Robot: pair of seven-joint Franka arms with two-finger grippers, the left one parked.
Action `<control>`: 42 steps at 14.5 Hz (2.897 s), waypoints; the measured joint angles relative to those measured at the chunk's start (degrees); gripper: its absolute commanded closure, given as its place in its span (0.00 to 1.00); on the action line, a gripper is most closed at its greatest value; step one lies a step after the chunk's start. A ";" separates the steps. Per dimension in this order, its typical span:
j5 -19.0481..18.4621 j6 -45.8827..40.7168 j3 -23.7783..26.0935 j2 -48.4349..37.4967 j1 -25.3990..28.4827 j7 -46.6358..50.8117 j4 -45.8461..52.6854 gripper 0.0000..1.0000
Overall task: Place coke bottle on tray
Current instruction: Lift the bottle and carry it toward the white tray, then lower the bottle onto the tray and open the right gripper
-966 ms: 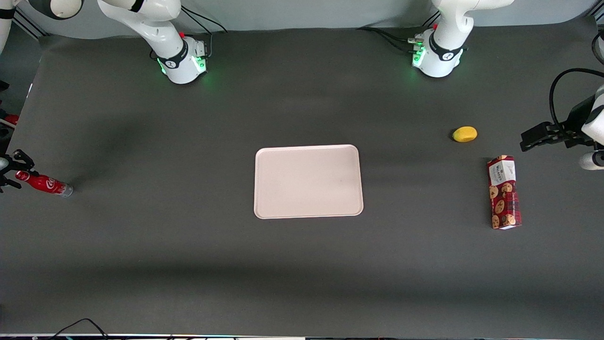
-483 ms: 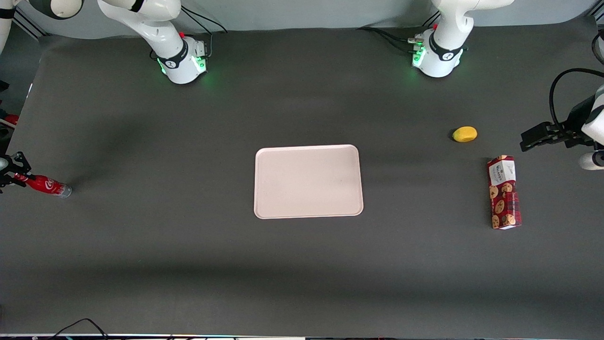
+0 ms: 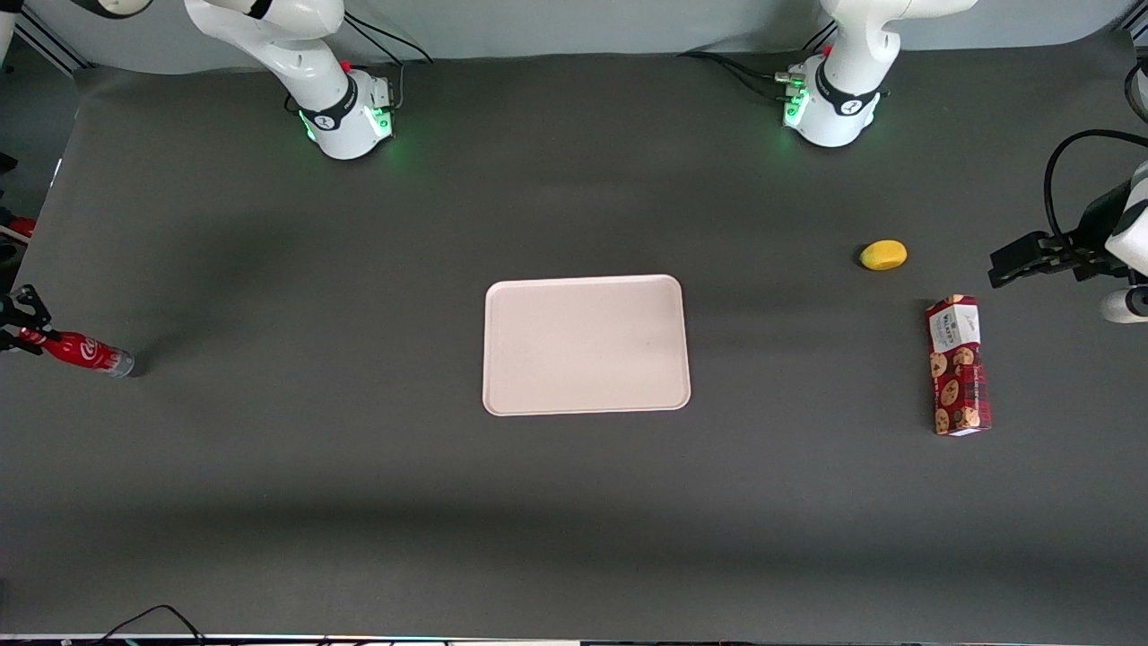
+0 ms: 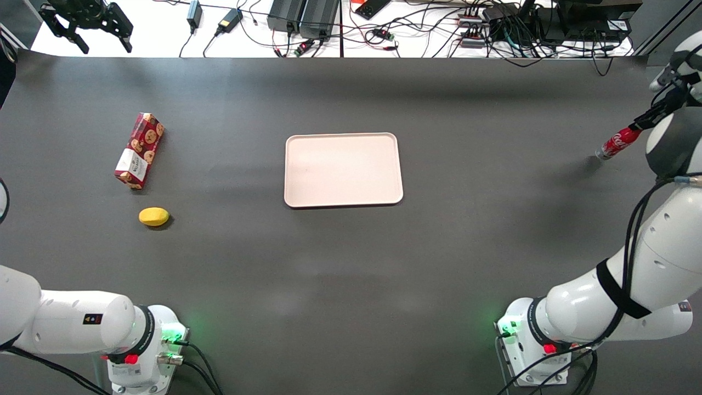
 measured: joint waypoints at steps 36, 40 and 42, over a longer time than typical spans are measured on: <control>-50.30 3.84 75.35 2.57 7.98 164.51 0.62 1.00; -54.23 5.81 75.40 4.51 8.04 167.39 0.64 0.87; -55.95 6.03 75.42 5.34 8.05 168.97 0.64 0.17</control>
